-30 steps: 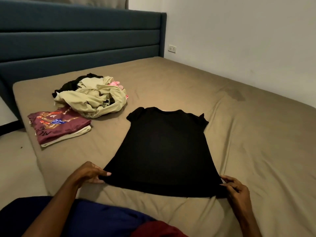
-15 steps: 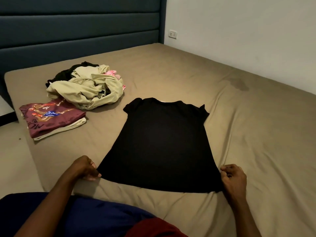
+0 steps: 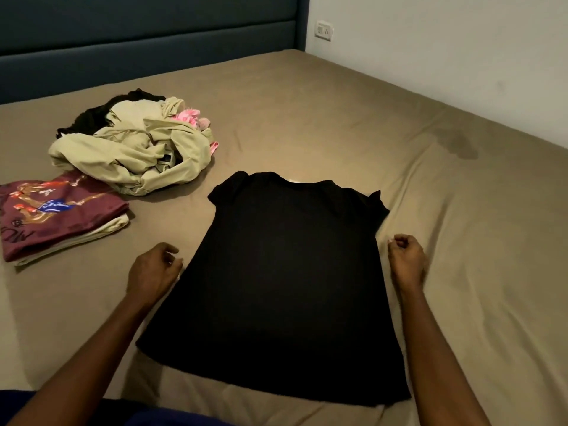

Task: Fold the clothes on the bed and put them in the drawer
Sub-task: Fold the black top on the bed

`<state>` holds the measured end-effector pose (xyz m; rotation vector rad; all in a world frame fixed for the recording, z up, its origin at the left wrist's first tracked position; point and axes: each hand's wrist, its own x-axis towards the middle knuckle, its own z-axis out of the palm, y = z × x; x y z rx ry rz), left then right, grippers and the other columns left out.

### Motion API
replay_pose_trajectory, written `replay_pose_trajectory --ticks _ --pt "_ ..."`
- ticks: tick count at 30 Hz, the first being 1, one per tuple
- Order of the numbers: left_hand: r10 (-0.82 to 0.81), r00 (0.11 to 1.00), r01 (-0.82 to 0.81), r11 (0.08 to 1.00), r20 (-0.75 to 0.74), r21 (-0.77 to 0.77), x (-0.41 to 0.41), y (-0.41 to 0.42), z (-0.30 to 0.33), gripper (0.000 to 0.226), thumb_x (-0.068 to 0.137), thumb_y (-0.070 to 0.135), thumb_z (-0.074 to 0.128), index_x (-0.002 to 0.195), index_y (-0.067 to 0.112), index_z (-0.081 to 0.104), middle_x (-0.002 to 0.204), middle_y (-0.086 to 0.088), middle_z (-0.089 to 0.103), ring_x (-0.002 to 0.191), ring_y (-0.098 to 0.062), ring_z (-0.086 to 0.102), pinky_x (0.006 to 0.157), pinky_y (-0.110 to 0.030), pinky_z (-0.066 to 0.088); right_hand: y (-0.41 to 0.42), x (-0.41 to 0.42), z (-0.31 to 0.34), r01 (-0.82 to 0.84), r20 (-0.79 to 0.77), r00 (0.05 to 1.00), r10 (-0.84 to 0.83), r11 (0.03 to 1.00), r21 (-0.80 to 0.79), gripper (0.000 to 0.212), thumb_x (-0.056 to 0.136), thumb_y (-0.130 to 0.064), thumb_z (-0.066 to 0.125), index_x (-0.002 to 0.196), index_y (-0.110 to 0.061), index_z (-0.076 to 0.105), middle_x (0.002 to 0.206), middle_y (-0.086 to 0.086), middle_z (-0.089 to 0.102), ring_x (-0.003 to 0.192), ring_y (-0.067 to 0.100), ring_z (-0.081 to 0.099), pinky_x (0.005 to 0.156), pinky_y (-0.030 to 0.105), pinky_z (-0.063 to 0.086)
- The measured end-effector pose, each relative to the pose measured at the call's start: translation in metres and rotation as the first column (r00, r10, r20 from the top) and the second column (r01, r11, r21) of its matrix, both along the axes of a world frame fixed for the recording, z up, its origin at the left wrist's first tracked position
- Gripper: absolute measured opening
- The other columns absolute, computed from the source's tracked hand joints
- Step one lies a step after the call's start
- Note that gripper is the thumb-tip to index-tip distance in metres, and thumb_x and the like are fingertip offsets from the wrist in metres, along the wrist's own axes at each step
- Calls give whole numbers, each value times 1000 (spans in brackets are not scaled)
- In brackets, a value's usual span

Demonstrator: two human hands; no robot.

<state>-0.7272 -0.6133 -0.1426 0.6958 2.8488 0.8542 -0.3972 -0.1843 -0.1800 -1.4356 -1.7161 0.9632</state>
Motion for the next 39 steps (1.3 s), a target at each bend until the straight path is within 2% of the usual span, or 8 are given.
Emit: replay_pose_trajectory --ticks 5,10,16,23,29,33,36,39 --pt "177 900 -309 903 399 297 -44 90 -8 43 90 27 78 124 5 64 92 -12 75 78 -19 75 78 -42 64 78 -46 -9 14 37 999 -15 999 31 46 90 -44 75 119 -9 67 96 4 65 91 24 63 89 39 52" --pt "156 813 -439 797 561 415 -91 160 -7 49 77 31 90 110 2 67 89 -12 76 76 -17 77 67 -29 61 118 -68 -34 -19 78 997 11 994 110 25 86 -31 76 101 -13 68 102 13 63 90 31 64 87 40 52" --pt "278 815 -472 827 508 306 -144 216 -8 53 53 48 98 62 16 57 60 -1 52 55 -15 50 61 -35 48 118 -60 -44 21 -128 992 -9 995 93 10 100 -32 61 94 -37 55 100 6 64 88 20 59 86 38 49" --pt "408 809 -561 753 423 345 -164 208 -26 18 82 23 83 95 11 79 89 -7 75 87 -23 72 87 -37 59 116 -62 -48 154 -109 984 -138 975 158 26 99 -25 48 100 -51 45 108 12 65 96 26 61 88 43 48" --pt "386 887 -447 856 254 260 -164 199 -32 21 88 29 68 92 11 77 89 -10 74 88 -31 70 85 -38 53 112 -70 -45 110 -184 980 -80 981 162 41 92 -5 45 100 -44 55 102 -2 65 87 -5 60 89 26 49" --pt "363 885 -428 880 293 204 -171 210 -16 43 80 59 70 87 17 72 95 -8 73 95 -32 68 89 -41 55 120 -74 -46 73 -164 985 -54 991 110 22 90 -33 53 107 -27 65 102 4 69 95 19 65 96 48 54" --pt "286 903 -342 930 320 132 -179 214 -13 77 54 84 77 102 23 74 104 -1 74 100 -23 69 93 -44 57 136 -82 -31 55 -26 998 -55 998 27 52 80 -71 69 107 -27 64 103 4 71 98 25 67 93 48 55" --pt "160 937 -213 966 310 144 -185 220 -12 80 58 75 83 116 21 71 115 -1 72 106 -20 67 96 -44 56 149 -85 -21 -29 146 989 28 1000 2 63 70 -81 73 117 -40 62 98 -2 69 92 23 67 85 44 57"
